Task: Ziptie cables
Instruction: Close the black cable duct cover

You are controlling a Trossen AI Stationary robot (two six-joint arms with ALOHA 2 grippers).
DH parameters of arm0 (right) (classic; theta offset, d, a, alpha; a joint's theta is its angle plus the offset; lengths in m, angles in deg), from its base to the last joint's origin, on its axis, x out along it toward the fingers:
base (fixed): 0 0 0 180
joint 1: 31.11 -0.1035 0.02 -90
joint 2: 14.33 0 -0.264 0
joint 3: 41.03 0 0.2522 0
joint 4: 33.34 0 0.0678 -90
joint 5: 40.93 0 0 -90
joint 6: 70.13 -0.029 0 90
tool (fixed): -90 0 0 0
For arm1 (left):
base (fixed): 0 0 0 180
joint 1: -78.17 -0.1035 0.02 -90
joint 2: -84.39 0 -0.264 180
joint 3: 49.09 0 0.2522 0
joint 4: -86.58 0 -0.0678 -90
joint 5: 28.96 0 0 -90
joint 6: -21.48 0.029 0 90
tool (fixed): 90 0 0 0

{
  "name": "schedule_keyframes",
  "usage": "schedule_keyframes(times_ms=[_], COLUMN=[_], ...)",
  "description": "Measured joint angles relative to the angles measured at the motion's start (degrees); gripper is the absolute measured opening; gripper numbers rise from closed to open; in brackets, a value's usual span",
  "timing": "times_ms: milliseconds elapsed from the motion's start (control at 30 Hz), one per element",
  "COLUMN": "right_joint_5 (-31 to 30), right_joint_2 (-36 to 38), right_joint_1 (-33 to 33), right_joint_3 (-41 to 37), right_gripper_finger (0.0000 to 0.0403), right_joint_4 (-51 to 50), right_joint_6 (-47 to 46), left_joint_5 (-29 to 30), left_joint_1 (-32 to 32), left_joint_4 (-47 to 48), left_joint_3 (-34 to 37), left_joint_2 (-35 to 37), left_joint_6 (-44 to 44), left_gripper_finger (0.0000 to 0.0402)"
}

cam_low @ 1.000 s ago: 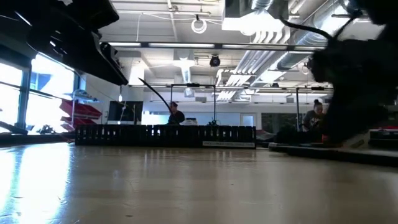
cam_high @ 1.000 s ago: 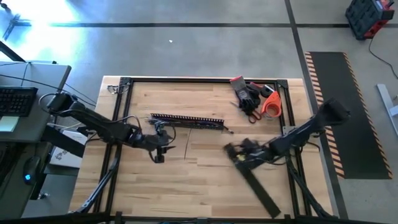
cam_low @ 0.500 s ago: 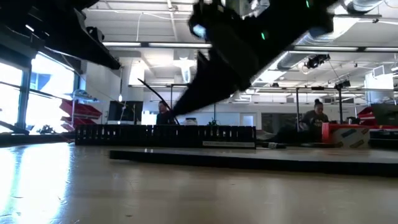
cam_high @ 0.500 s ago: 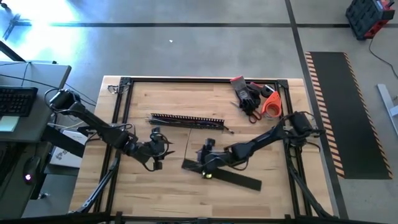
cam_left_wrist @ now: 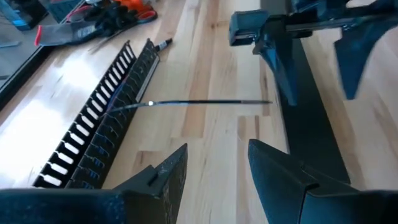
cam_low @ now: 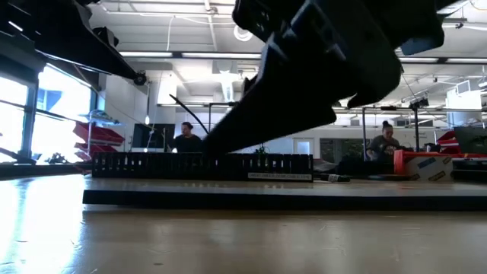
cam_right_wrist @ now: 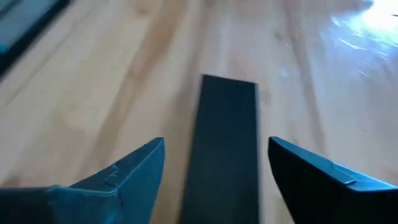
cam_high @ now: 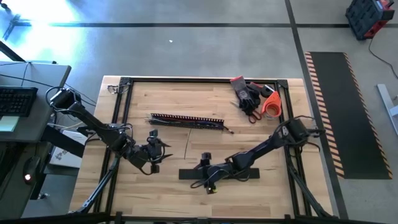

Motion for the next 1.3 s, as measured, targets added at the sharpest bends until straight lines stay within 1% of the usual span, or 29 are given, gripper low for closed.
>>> schedule_keyframes(times_ms=[100,267,333,400,500,633,733,867,900,1033,1200,1233,1300], right_joint_5=[0.89,-0.47,-1.46,-1.81,-1.96,-2.62,-2.76,-1.39,-0.35,3.29,11.99,12.80,12.26], right_joint_2=[-2.02,-3.56,-4.71,-5.67,-8.01,-10.27,-11.36,-12.37,-12.37,-12.23,-8.43,-7.45,-5.16], right_joint_1=[-0.04,-0.02,-0.02,-0.04,-0.44,-1.07,-1.37,-0.78,-0.40,1.55,6.55,7.75,10.71], right_joint_3=[0.08,0.07,0.05,0.16,0.36,0.54,0.57,-0.06,-0.14,-0.42,-1.25,-1.29,-1.59], right_gripper_finger=[0.0305,0.0369,0.0381,0.0384,0.0374,0.0340,0.0297,0.0215,0.0210,0.0210,0.0210,0.0210,0.0210], right_joint_4=[0.47,1.21,1.37,1.55,2.26,3.70,4.90,7.87,8.03,9.13,10.65,10.39,8.64], right_joint_6=[0.58,-0.73,-2.92,-5.01,-7.19,-8.47,-9.14,-8.88,-8.53,-5.05,0.13,0.86,2.01], left_joint_5=[0.01,-0.05,-0.04,-0.01,-0.17,-0.10,-0.11,0.77,1.20,3.17,6.91,7.63,8.13], left_joint_1=[0.84,1.44,1.70,1.91,2.11,2.59,2.91,3.06,3.06,3.04,2.87,2.66,1.91], left_joint_4=[-0.01,0.01,0.12,-0.23,-0.04,-0.06,0.04,-0.18,-0.15,-0.16,0.25,0.82,2.99], left_joint_3=[0.00,0.00,0.00,0.00,0.00,0.00,0.00,0.00,0.00,-0.20,-2.53,-3.16,-4.97], left_joint_2=[-0.15,-0.33,-0.39,-0.39,-0.39,-0.39,-0.39,-0.39,-0.39,-0.25,2.35,3.21,5.57], left_joint_6=[-0.66,-2.83,-3.52,-3.61,-4.96,-5.53,-6.18,-6.74,-7.08,-7.92,-4.09,-2.60,0.37], left_gripper_finger=[0.0144,0.0144,0.0144,0.0144,0.0144,0.0144,0.0144,0.0144,0.0144,0.0144,0.0144,0.0144,0.0144])
